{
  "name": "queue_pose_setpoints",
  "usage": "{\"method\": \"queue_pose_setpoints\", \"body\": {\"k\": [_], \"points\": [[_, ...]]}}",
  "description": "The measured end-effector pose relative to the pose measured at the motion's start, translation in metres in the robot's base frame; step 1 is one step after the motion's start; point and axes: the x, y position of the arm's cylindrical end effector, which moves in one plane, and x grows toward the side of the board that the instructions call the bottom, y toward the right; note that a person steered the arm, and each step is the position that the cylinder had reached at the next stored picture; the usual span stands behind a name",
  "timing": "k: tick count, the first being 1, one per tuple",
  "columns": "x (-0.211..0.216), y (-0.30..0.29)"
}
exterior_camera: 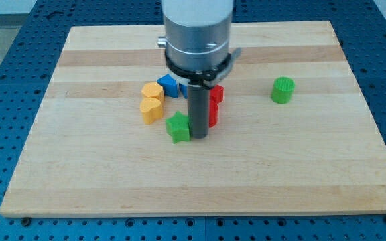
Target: Push the green circle closer to the red circle
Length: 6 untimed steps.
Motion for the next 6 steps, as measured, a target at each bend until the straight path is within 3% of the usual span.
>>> {"method": "queue_pose_setpoints", "body": {"k": [3, 5, 6], "points": [[-0.005, -0.010], [0.041, 0.074], [0.014, 0.126]]}}
